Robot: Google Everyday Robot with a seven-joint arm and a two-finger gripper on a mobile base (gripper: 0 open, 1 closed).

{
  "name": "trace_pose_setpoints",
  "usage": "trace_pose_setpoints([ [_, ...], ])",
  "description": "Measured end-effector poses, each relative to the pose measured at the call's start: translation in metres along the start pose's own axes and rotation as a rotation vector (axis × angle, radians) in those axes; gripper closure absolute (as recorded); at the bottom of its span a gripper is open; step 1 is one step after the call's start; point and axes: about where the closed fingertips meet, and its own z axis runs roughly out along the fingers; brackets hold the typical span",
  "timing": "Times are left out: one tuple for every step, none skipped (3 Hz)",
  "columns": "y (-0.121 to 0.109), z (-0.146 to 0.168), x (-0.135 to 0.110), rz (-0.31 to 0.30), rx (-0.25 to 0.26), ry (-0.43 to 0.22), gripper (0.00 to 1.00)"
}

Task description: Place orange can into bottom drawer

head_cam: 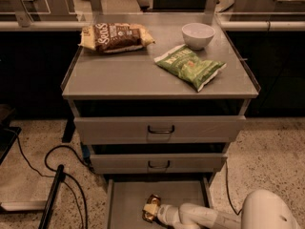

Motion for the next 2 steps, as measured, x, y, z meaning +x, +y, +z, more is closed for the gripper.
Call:
trace_pose_setpoints([
  [0.0,0.0,0.0,0.0,0.0,0.0,0.36],
  [0.0,0.0,0.0,0.0,0.0,0.0,0.12],
])
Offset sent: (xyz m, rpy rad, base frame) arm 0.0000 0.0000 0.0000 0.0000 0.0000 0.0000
